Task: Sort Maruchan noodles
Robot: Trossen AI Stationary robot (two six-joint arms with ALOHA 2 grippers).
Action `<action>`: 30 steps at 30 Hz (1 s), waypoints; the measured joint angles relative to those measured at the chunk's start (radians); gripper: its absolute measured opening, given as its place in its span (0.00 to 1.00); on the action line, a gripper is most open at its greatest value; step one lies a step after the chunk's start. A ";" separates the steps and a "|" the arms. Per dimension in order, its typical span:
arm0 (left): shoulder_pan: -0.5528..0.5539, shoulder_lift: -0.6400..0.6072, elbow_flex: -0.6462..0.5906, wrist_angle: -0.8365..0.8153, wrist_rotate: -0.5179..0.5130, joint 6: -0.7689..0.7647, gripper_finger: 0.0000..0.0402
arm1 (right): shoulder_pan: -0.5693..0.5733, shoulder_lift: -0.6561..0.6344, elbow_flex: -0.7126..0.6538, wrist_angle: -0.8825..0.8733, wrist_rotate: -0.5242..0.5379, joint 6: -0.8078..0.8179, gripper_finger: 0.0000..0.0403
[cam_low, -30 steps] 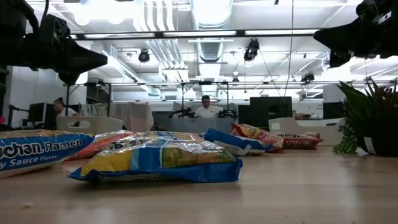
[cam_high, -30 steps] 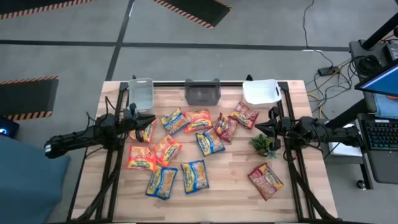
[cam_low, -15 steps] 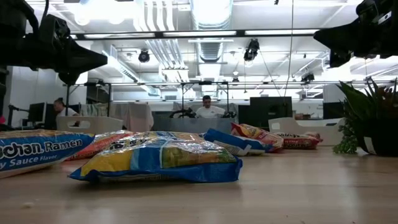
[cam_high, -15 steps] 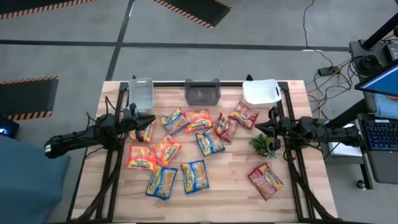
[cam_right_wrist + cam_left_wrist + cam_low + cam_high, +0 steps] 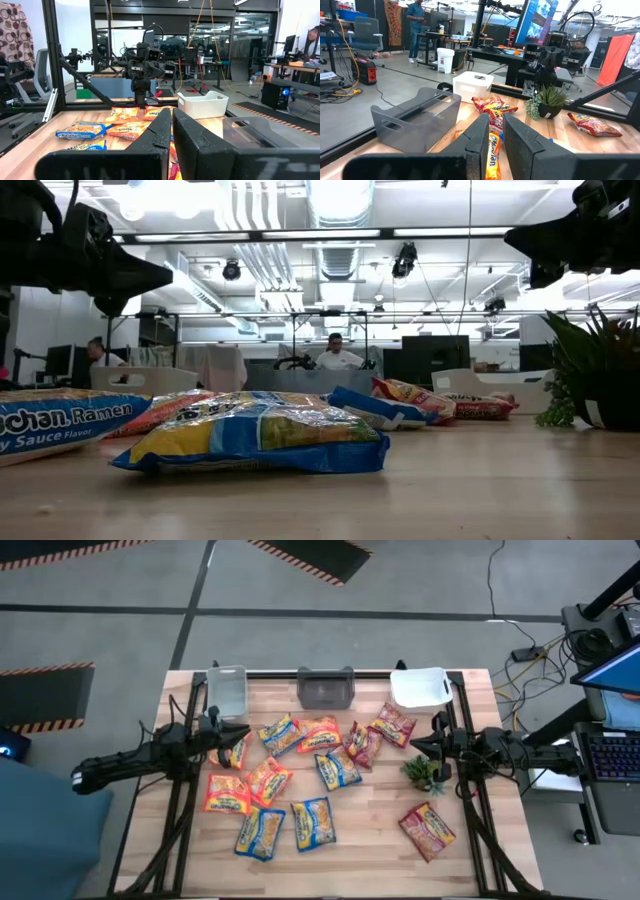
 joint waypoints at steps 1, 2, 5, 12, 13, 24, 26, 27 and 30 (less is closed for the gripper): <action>0.000 0.000 0.000 0.000 0.000 0.000 0.10 | 0.000 0.000 0.000 -0.002 0.000 -0.006 0.02; 0.000 0.000 0.000 0.000 0.000 0.000 0.10 | 0.000 0.000 0.000 -0.009 0.001 -0.021 0.02; 0.000 0.000 0.000 0.000 0.000 0.000 0.10 | 0.000 0.000 0.000 -0.044 0.001 -0.025 0.02; 0.000 0.000 0.000 0.000 0.000 0.000 0.10 | 0.000 0.001 0.000 -0.064 0.003 0.330 0.02; 0.000 0.000 0.000 0.000 0.000 0.000 0.10 | 0.000 0.001 0.000 -0.075 0.003 0.382 0.02; 0.000 0.000 0.000 0.000 0.000 0.000 0.10 | -0.001 0.000 0.000 -0.204 0.021 0.834 0.02; 0.000 0.000 0.000 0.000 0.000 0.000 0.10 | 0.000 0.000 0.000 -0.203 0.021 0.821 0.02; 0.000 0.000 0.000 0.000 0.000 0.000 0.10 | 0.000 0.000 0.000 -0.203 0.021 0.817 0.02; 0.000 0.000 0.000 0.000 0.000 0.000 0.10 | 0.000 0.000 0.000 -0.203 0.021 0.815 0.02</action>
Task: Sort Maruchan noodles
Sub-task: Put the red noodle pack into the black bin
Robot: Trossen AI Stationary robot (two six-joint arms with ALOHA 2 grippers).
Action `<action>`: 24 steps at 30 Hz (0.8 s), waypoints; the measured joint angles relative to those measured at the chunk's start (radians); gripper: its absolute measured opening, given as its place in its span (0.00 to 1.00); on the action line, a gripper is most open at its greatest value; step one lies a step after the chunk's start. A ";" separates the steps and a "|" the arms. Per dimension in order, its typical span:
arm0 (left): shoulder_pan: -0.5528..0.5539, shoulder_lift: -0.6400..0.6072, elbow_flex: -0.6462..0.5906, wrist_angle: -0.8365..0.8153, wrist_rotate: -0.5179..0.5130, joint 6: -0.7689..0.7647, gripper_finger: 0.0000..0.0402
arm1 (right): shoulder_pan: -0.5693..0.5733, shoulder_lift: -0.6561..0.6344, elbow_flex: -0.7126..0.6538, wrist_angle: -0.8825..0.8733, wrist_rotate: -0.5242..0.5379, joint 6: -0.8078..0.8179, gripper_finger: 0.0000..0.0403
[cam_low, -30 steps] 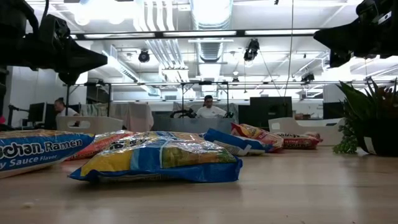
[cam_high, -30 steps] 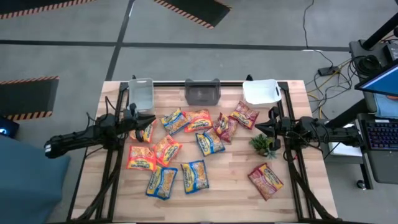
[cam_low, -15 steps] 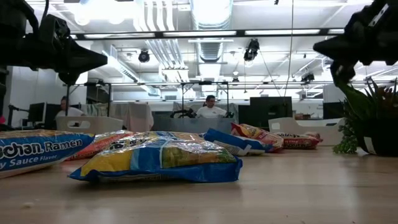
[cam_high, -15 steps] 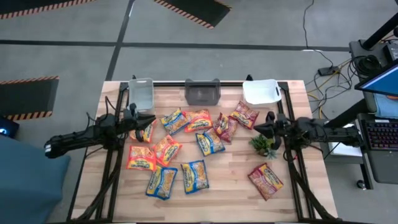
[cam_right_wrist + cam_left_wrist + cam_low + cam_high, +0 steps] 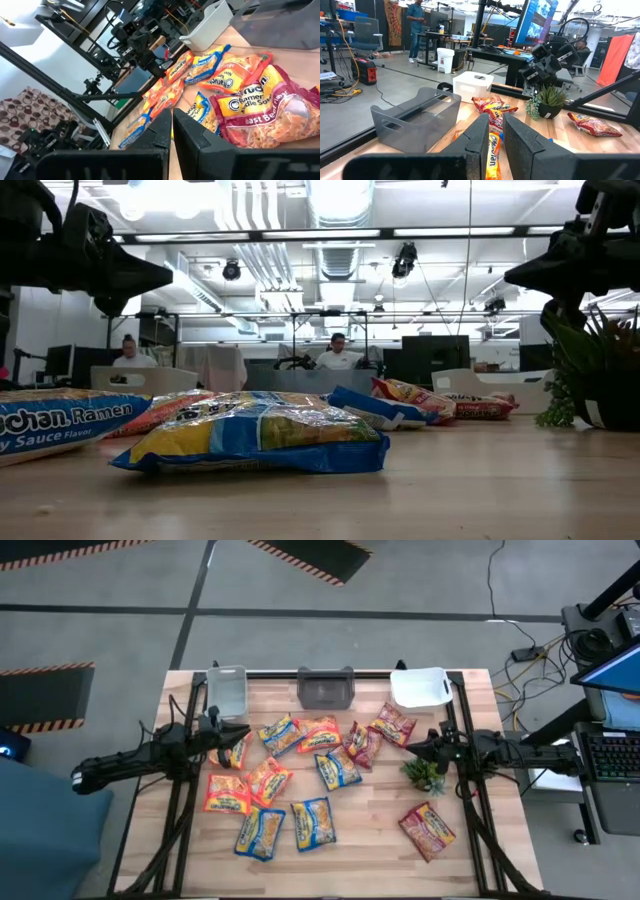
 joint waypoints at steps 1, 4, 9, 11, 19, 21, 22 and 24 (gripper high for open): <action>0.000 0.000 0.000 0.000 0.000 0.000 0.10 | 0.000 0.000 0.000 0.000 0.000 0.000 0.02; 0.000 0.000 0.000 0.000 0.000 0.000 0.10 | 0.000 0.000 0.000 0.000 0.000 -0.001 0.02; 0.000 0.000 0.000 0.000 0.000 0.000 0.10 | 0.000 0.000 0.000 0.000 -0.001 -0.002 0.02; 0.000 0.000 0.000 0.000 0.000 0.000 0.10 | 0.000 0.000 0.000 0.000 -0.001 -0.002 0.02; 0.000 0.000 0.000 0.000 0.000 0.000 0.10 | 0.000 0.000 0.000 0.000 -0.002 -0.003 0.02; 0.000 0.000 0.000 0.000 0.000 0.000 0.10 | 0.000 0.000 0.000 0.000 -0.002 -0.003 0.02; 0.000 0.000 0.000 0.000 0.000 0.000 0.10 | 0.000 0.000 0.000 0.002 0.003 -0.007 0.02; 0.000 0.000 0.000 0.000 0.000 0.000 0.10 | 0.000 0.000 -0.002 0.013 0.062 -0.039 0.02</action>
